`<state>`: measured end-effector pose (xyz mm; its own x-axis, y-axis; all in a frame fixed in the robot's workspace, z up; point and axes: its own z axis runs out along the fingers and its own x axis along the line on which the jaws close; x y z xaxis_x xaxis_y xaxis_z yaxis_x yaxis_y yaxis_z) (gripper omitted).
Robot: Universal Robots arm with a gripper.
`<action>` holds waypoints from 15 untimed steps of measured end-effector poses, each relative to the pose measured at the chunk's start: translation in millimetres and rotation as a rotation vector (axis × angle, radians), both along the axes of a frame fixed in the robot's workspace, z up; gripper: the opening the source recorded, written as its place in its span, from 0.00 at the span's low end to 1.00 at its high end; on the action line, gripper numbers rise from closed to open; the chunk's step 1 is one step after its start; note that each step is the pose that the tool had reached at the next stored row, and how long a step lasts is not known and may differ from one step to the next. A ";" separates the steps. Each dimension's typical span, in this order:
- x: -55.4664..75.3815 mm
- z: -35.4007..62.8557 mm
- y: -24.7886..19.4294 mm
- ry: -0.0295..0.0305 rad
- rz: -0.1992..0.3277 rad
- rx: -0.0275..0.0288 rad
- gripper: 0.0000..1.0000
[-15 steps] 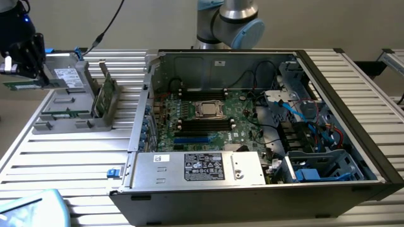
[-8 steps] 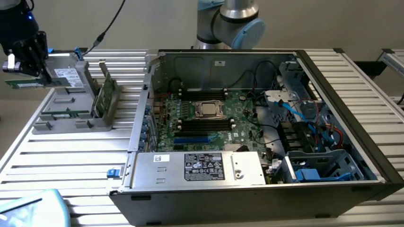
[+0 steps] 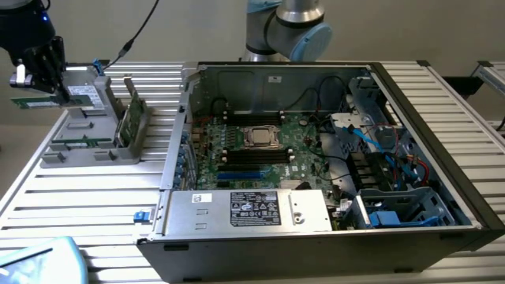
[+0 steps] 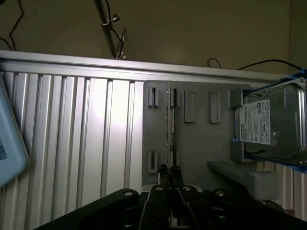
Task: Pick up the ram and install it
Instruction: 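Pick up the ram and move it above insertion slot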
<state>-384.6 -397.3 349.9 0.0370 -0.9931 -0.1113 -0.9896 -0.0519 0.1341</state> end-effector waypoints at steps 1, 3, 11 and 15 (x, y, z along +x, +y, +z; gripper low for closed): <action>1.7 0.9 0.0 0.0009 0.000 0.0001 0.13; 5.2 3.0 0.0 0.0029 0.000 0.0002 0.13; 18.6 10.3 -0.1 0.0123 0.000 0.0006 0.13; 25.9 13.9 -0.1 0.0176 0.000 0.0008 0.13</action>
